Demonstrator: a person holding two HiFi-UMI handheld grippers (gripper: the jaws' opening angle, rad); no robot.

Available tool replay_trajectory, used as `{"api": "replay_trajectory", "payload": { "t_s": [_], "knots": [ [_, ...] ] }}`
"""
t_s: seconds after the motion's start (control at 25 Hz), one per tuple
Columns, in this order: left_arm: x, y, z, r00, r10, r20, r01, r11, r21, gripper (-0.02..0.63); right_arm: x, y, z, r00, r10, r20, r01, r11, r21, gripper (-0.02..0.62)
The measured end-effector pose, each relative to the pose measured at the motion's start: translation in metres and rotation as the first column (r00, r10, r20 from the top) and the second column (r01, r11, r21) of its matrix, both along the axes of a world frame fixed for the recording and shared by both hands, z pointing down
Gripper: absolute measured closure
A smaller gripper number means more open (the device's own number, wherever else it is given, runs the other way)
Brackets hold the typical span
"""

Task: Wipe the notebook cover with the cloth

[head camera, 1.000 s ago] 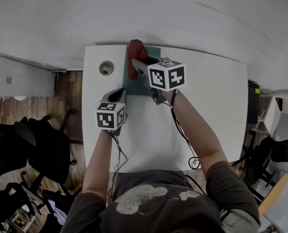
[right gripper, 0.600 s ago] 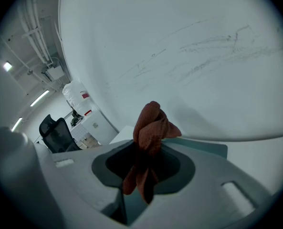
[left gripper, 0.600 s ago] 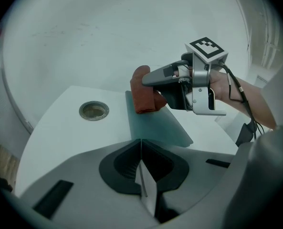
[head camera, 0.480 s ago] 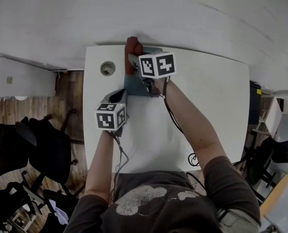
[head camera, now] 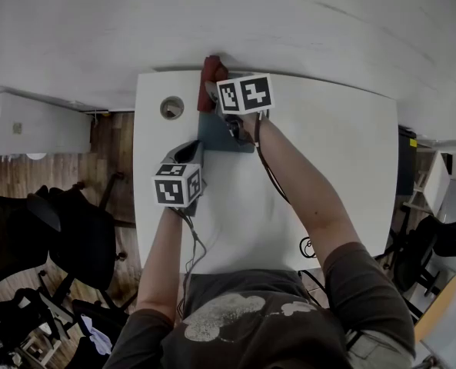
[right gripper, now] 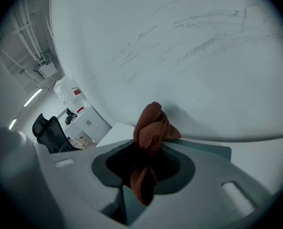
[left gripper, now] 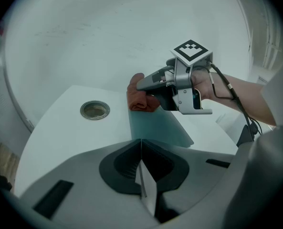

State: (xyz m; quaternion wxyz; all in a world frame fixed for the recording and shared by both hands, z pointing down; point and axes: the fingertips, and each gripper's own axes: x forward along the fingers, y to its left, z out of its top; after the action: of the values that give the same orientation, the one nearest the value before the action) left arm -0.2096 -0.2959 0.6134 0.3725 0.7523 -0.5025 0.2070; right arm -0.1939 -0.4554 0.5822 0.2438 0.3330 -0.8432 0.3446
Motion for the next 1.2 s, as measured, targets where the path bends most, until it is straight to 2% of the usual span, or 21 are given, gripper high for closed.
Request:
{"api": "replay_trajectory", "payload": {
  "t_s": [0.56, 0.8, 1.2],
  "knots": [
    [0.000, 0.000, 0.001, 1.000, -0.014, -0.017, 0.014, 1.000, 0.003, 0.603, 0.060, -0.006, 0.005, 0.997, 0.082, -0.011, -0.082, 0.997, -0.006, 0.485],
    [0.002, 0.002, 0.001, 1.000, 0.000, 0.020, 0.000, 1.000, 0.002, 0.603, 0.094, -0.006, 0.004, 0.992, 0.125, -0.034, -0.125, 0.992, -0.001, 0.485],
    [0.004, 0.003, 0.000, 1.000, -0.003, 0.021, 0.003, 1.000, 0.005, 0.603, 0.128, -0.001, 0.004, 0.980, 0.197, -0.031, -0.198, 0.980, -0.005, 0.485]
  ]
}}
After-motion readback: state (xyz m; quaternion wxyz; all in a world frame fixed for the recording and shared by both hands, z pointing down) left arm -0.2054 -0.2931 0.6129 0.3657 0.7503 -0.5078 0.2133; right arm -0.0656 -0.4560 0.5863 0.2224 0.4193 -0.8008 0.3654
